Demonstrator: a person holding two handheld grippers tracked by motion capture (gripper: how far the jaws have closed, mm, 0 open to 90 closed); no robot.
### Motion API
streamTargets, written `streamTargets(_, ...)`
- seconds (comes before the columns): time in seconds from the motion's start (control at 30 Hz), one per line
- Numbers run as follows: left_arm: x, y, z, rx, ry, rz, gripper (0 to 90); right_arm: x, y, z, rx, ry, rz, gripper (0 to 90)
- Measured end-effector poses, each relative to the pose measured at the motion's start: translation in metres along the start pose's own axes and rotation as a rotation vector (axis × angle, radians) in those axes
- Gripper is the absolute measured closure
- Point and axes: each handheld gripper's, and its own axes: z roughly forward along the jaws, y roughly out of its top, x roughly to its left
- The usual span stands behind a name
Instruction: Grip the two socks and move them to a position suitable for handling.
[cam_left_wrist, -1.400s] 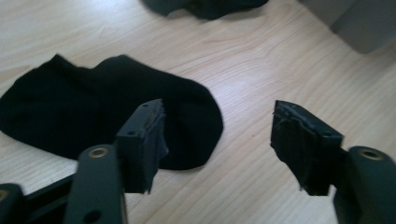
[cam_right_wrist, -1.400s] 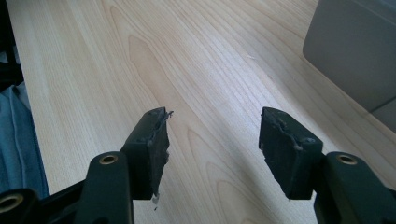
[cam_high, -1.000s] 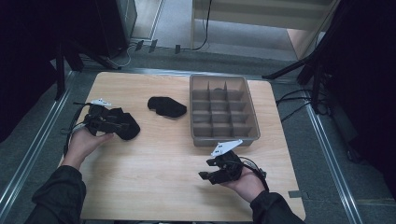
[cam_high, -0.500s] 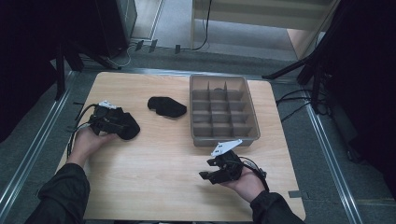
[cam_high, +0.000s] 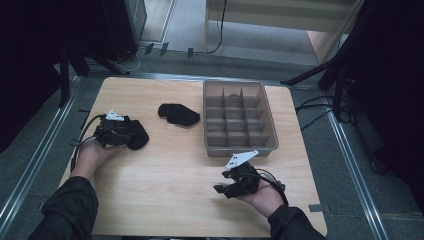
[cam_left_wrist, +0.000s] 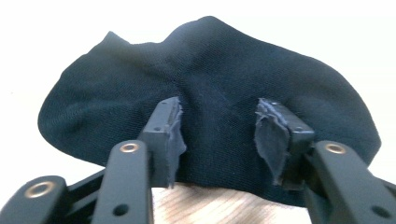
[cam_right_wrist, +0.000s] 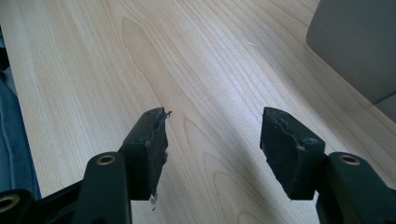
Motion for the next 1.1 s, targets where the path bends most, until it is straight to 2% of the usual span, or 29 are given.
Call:
streamTargets(0.13, -0.001, 0.003, -0.001, 0.029, -0.002, -0.021, 74.0, 0.001, 0.000, 0.000, -0.001, 0.004, -0.005, 41.3)
streamTargets(0.17, -0.001, 0.005, -0.001, 0.040, -0.011, -0.039, 79.8, 0.001, 0.000, 0.000, -0.001, 0.005, -0.005, 41.3)
streamTargets(0.2, -0.001, 0.006, -0.001, 0.051, -0.019, -0.088, 82.7, 0.001, 0.000, 0.000, 0.000, 0.006, -0.005, 41.3)
streamTargets(0.33, -0.001, 0.010, -0.002, 0.066, -0.052, -0.187, 84.8, 0.001, 0.000, 0.000, 0.000, 0.008, -0.005, 41.8)
streamTargets(0.4, 0.002, 0.012, -0.008, 0.035, -0.082, -0.255, 84.9, 0.001, 0.001, 0.000, -0.004, 0.010, -0.004, 42.1)
streamTargets(0.47, 0.003, 0.016, -0.017, 0.012, -0.115, -0.304, 84.9, 0.001, 0.001, -0.001, -0.008, 0.009, -0.008, 42.2)
streamTargets(0.5, 0.001, 0.017, -0.023, -0.003, -0.122, -0.312, 84.9, 0.001, 0.001, -0.001, -0.011, 0.010, -0.009, 42.2)
streamTargets(0.6, -0.007, 0.021, -0.039, -0.008, -0.102, -0.307, 84.9, 0.000, 0.001, -0.002, -0.013, 0.010, -0.007, 42.2)
streamTargets(0.67, -0.012, 0.021, -0.048, -0.005, -0.092, -0.327, 85.0, 0.000, 0.001, -0.002, -0.013, 0.010, -0.010, 42.3)
streamTargets(0.83, -0.031, 0.021, -0.067, -0.014, -0.058, -0.280, 84.9, 0.000, 0.001, -0.004, -0.017, 0.010, -0.009, 42.3)
streamTargets(0.97, -0.044, 0.013, -0.082, -0.019, -0.049, -0.286, 84.9, 0.000, 0.002, -0.004, -0.020, 0.012, -0.014, 42.4)
streamTargets(1.1, -0.056, 0.000, -0.095, 0.007, -0.028, -0.283, 84.6, 0.001, 0.005, -0.002, -0.018, 0.019, -0.021, 42.3)
